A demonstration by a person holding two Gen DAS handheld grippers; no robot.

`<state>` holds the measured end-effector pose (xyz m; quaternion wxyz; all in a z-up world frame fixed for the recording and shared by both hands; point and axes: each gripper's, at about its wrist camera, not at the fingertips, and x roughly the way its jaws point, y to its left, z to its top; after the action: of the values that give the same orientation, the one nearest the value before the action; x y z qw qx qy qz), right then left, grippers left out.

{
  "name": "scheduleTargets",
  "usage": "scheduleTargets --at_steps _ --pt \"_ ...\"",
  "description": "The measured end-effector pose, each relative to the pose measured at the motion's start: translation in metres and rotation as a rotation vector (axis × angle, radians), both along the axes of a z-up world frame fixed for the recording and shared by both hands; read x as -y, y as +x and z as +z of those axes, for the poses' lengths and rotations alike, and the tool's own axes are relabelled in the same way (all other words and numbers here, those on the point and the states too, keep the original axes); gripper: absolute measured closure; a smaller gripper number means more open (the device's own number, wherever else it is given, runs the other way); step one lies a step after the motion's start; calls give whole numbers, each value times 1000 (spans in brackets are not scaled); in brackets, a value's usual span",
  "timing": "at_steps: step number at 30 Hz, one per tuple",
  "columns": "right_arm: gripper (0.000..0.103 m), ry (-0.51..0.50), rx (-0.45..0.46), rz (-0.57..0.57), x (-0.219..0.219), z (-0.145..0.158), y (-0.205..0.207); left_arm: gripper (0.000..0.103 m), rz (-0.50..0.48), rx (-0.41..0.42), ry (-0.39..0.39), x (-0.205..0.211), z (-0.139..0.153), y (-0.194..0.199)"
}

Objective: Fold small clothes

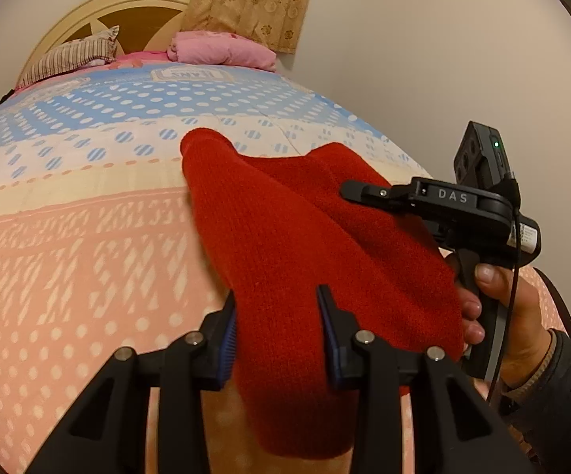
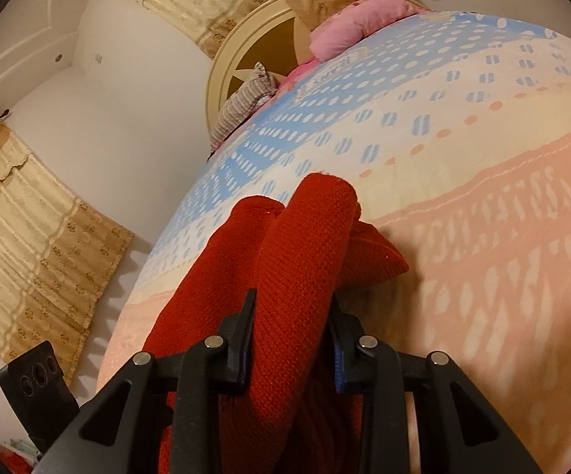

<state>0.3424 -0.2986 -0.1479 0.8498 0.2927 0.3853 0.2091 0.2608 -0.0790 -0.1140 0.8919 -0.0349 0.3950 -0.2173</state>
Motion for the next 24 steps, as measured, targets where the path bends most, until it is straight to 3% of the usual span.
scheduleTargets --at_steps 24 --pt "72 82 25 195 -99 12 -33 66 119 37 23 -67 13 -61"
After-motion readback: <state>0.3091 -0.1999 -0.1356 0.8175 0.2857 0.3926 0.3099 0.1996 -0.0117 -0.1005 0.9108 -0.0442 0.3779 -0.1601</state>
